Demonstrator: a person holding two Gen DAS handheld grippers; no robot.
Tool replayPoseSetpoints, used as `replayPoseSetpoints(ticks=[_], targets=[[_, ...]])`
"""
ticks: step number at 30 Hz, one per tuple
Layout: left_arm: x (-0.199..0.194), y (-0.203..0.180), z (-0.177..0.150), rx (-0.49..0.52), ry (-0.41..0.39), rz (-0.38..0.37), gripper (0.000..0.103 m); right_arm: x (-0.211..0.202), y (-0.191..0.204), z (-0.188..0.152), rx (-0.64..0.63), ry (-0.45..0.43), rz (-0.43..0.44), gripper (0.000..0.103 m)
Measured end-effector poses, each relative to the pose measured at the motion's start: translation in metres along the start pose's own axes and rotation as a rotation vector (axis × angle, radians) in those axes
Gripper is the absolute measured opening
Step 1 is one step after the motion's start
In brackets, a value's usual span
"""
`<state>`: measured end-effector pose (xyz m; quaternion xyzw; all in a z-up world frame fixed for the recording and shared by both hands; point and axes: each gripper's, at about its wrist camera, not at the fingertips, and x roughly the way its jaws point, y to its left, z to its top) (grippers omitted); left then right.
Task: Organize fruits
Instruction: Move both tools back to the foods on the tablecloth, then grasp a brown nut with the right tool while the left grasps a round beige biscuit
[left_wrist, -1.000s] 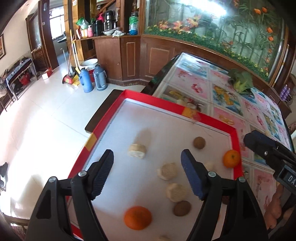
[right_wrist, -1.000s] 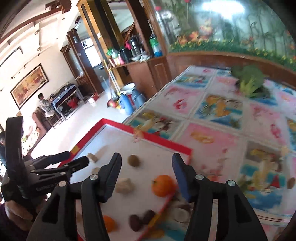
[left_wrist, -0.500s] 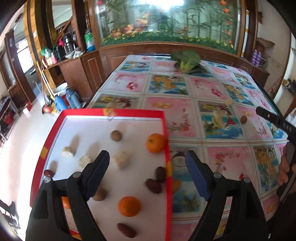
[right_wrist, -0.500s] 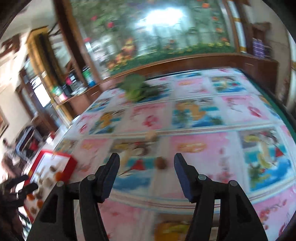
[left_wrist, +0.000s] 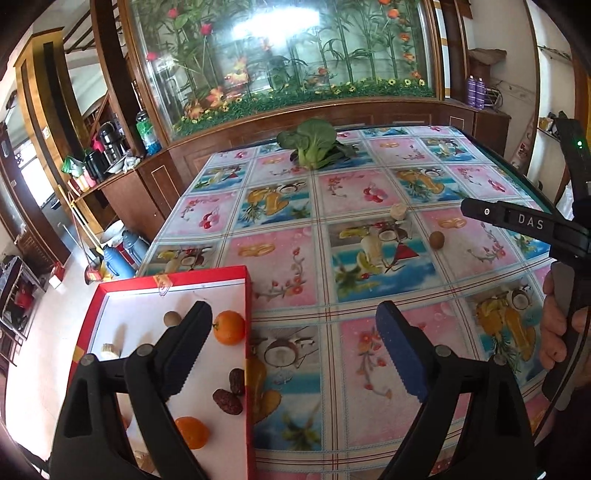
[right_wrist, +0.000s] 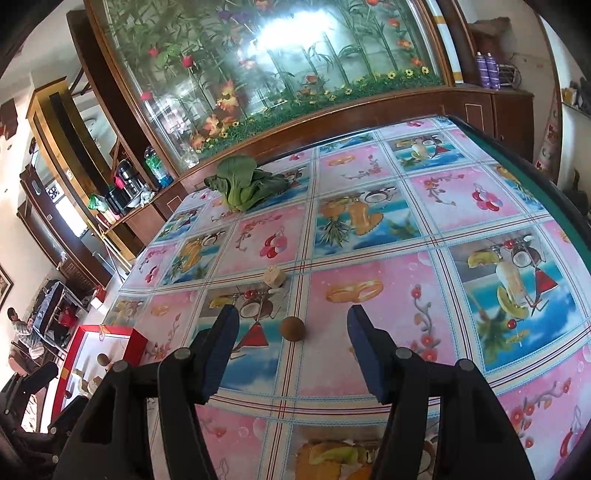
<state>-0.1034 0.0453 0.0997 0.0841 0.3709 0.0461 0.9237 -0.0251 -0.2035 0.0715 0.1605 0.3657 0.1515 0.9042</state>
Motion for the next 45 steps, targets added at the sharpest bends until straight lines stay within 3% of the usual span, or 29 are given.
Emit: replayPoseSetpoints(ticks=[21,30,35,41,45], targets=[[0.026,-0.014,0.010,0.032,0.046,-0.025,0.091,0.009,-0.002,-0.001,-0.013,0.050,-0.015,0.061],[0.044,0.005,0.019,-0.006,0.065,0.002,0.091,0.038,0.011,-0.011,-0.124,0.153,-0.045,0.061],[0.050,0.006,0.036,0.005,0.046,0.003,0.091,0.049,0.014,-0.010,-0.156,0.139,-0.098,0.060],[0.067,-0.003,0.060,0.011,0.050,-0.032,0.091,0.066,0.020,-0.012,-0.196,0.149,-0.154,0.043],[0.085,-0.015,0.071,0.019,0.076,-0.065,0.091,0.068,0.019,-0.010,-0.192,0.150,-0.161,0.020]])
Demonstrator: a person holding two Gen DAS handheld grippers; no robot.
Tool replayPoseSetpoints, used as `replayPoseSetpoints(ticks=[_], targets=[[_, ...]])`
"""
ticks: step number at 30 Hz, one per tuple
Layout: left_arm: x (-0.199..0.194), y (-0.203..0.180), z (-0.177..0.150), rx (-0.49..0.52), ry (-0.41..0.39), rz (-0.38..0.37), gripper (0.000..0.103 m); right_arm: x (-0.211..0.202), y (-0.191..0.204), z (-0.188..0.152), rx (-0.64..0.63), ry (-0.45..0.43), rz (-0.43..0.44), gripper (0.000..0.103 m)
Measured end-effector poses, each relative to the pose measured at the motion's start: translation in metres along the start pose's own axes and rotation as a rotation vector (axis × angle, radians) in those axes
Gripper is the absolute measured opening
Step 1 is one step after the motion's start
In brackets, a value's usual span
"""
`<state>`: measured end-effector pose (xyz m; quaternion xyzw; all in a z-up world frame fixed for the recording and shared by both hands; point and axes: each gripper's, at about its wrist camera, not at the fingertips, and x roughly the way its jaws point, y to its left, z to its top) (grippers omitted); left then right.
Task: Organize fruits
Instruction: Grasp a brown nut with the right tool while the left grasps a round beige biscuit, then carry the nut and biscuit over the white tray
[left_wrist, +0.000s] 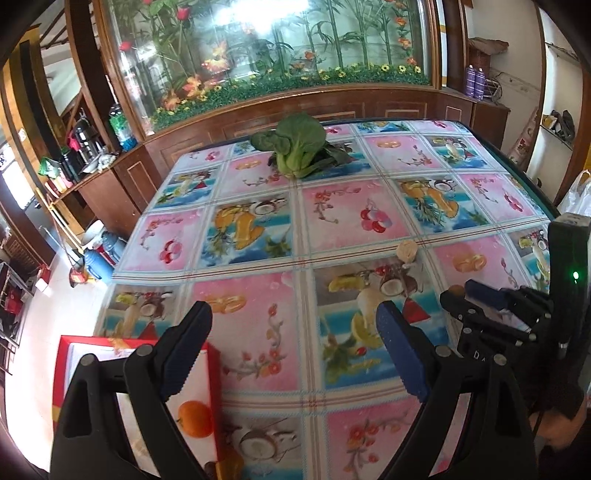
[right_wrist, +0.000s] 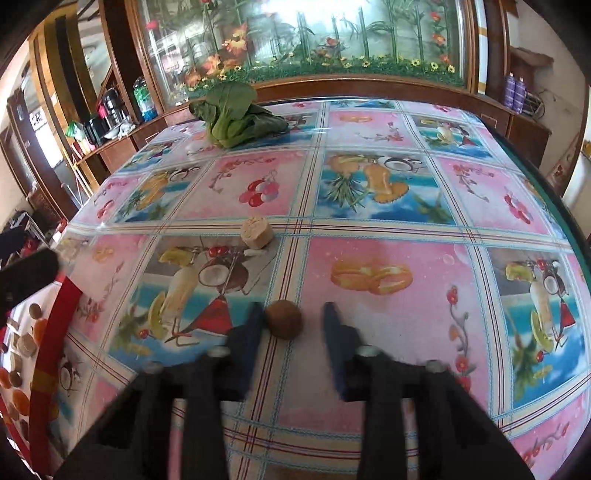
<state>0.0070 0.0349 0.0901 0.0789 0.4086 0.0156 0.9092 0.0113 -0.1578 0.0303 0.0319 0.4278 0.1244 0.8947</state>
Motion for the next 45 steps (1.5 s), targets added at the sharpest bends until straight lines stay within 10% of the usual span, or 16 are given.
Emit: replayPoseSetpoints(ticks=[14,25,28,37,45], targets=[[0.081,-0.077,0.032,0.144,0.026,-0.123,0.089,-0.017,-0.066,0.004,0.348,-0.013,-0.023,0.020],[0.111,-0.085,0.038,0.101,0.078,-0.214,0.044,-0.017,-0.068,0.006,0.376,-0.003,0.013,0.020],[0.108,-0.089,0.036,0.110,0.075,-0.252,0.026,-0.016,-0.067,0.007,0.374,0.001,0.016,0.020],[0.086,-0.083,0.026,0.042,0.069,-0.285,0.026,-0.019,-0.065,0.009,0.346,-0.041,-0.007,0.020],[-0.012,-0.065,-0.001,0.039,-0.130,-0.226,0.026,-0.039,-0.061,0.012,0.304,-0.178,-0.019,0.020]])
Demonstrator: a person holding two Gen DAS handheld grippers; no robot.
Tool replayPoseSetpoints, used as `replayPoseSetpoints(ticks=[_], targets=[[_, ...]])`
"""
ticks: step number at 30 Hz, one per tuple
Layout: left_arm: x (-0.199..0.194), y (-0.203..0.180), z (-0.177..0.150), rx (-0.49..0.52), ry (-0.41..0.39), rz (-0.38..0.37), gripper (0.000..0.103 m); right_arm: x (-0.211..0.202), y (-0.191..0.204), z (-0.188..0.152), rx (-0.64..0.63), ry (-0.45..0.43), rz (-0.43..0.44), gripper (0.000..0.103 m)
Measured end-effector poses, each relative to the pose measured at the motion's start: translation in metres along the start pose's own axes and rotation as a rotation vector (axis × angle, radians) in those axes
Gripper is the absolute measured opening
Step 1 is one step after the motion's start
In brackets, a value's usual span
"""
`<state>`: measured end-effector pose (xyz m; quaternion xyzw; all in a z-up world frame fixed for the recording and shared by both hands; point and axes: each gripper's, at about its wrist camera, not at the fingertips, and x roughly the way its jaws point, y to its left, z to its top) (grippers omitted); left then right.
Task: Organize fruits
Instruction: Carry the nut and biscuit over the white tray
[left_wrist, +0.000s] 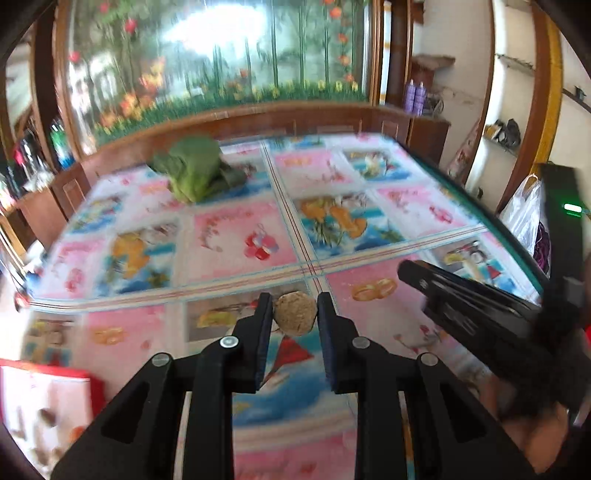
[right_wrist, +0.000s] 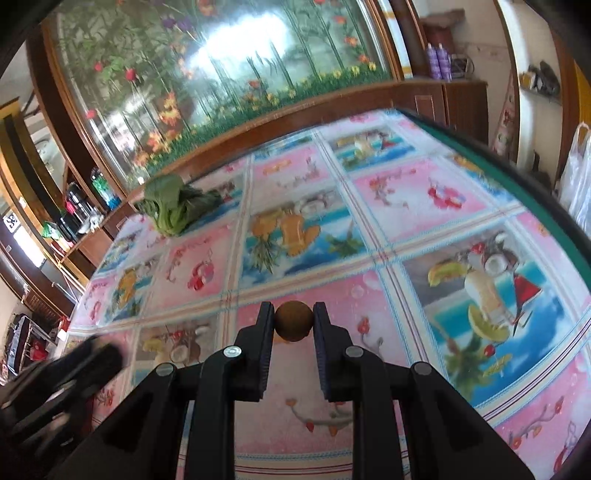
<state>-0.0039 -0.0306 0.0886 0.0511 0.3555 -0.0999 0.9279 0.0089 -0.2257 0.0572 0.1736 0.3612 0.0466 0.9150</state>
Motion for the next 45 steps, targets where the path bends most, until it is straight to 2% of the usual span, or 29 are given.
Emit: replayPoseSetpoints(ticks=[7,11,13,17,20,24,29,34,36,39,45], targets=[[-0.099,0.018,-0.031,-0.001,-0.153,0.101,0.026,-0.022,0.003,0.000,-0.045,-0.158,-0.042,0.020],[-0.147,0.032,-0.067,-0.027,-0.201,0.123,0.026,-0.026,0.006,-0.004,-0.077,-0.187,-0.086,0.020],[-0.159,0.039,-0.083,-0.051,-0.200,0.117,0.026,-0.029,0.011,-0.008,-0.093,-0.184,-0.097,0.020],[-0.176,0.061,-0.116,-0.107,-0.178,0.137,0.026,-0.047,0.039,-0.027,-0.138,-0.174,-0.040,0.020],[-0.181,0.085,-0.140,-0.147,-0.149,0.166,0.026,-0.065,0.076,-0.050,-0.217,-0.175,0.051,0.019],[-0.192,0.124,-0.166,-0.222,-0.129,0.244,0.026,-0.070,0.130,-0.080,-0.276,-0.070,0.225,0.019],[-0.206,0.178,-0.183,-0.295,-0.139,0.381,0.026,-0.077,0.205,-0.116,-0.398,0.048,0.419,0.019],[-0.211,0.217,-0.200,-0.367,-0.135,0.456,0.026,-0.084,0.253,-0.151,-0.497,0.126,0.550,0.019],[-0.210,0.228,-0.206,-0.381,-0.129,0.483,0.026,-0.082,0.262,-0.160,-0.533,0.139,0.565,0.019],[-0.207,0.245,-0.209,-0.414,-0.115,0.495,0.026,-0.075,0.272,-0.170,-0.583,0.147,0.537,0.019],[-0.196,0.262,-0.219,-0.449,-0.069,0.509,0.026,-0.045,0.289,-0.179,-0.587,0.234,0.504,0.019]])
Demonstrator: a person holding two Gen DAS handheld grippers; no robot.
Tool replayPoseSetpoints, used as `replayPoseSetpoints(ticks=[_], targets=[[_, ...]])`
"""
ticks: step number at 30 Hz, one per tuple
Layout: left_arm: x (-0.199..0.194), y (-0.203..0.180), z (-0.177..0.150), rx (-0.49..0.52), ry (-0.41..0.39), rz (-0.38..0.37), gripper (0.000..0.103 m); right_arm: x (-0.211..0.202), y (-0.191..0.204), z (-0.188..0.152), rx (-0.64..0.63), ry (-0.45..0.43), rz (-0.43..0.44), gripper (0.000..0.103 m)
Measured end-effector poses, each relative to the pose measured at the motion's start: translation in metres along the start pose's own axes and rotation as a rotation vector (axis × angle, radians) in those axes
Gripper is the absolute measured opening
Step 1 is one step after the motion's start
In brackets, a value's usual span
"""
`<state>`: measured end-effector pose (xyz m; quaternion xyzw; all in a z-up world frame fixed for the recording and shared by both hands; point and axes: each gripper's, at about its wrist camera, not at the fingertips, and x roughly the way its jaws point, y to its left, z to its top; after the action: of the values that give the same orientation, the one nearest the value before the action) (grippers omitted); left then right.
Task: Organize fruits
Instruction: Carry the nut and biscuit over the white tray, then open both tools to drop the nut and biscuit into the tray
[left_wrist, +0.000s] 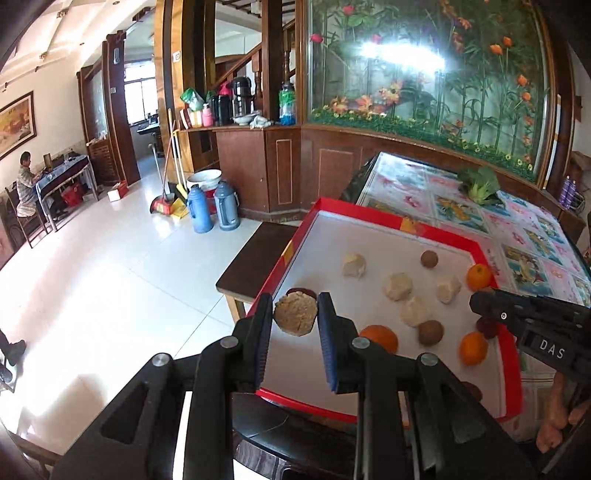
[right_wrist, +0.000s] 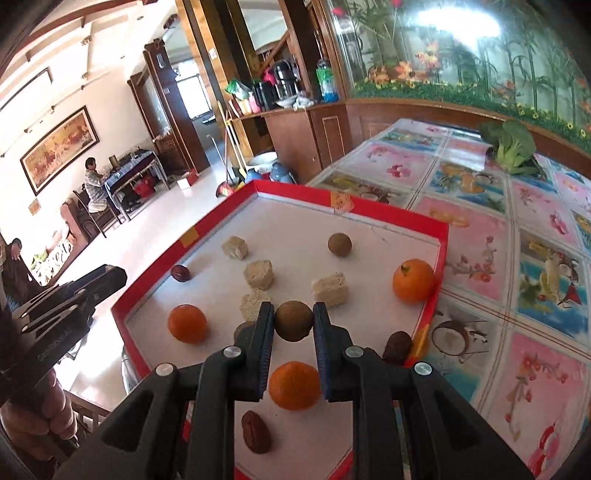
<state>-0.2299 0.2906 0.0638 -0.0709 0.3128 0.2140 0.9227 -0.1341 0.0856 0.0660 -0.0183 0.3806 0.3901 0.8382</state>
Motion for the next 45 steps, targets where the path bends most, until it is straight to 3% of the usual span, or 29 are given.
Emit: replayPoseSetpoints(ticks=[17,28,29,31,32,34,35,36,40,45], targets=[[0.040,-0.006,-0.006,0.009,0.168,0.025,0.026,0.032,0.001,-0.001,0.033,0.117,-0.019,0.019],[0.050,-0.006,-0.011,0.018,0.210,0.034,0.027,0.034,0.002,-0.002,0.022,0.134,-0.031,0.019],[0.050,-0.007,-0.011,0.019,0.212,0.040,0.029,0.034,0.002,-0.002,0.017,0.134,-0.035,0.019],[0.051,-0.011,-0.010,0.038,0.213,0.078,0.049,0.035,0.004,-0.002,0.006,0.132,-0.040,0.020],[0.050,-0.013,-0.010,0.040,0.212,0.088,0.066,0.034,0.004,-0.003,0.000,0.133,-0.044,0.022],[0.044,-0.015,-0.008,0.038,0.188,0.088,0.067,0.032,0.004,-0.004,-0.008,0.134,-0.045,0.041],[0.040,-0.017,-0.008,0.047,0.175,0.102,0.071,0.030,0.004,-0.004,-0.010,0.129,-0.045,0.044],[0.035,-0.019,-0.007,0.054,0.160,0.117,0.078,0.026,0.003,-0.005,-0.007,0.116,-0.047,0.045],[0.012,-0.024,-0.003,0.067,0.084,0.144,0.084,0.002,0.001,-0.008,-0.014,0.042,-0.019,0.045],[-0.024,-0.037,0.007,0.070,-0.006,0.160,0.103,-0.035,-0.004,-0.009,0.001,-0.060,-0.037,0.051]])
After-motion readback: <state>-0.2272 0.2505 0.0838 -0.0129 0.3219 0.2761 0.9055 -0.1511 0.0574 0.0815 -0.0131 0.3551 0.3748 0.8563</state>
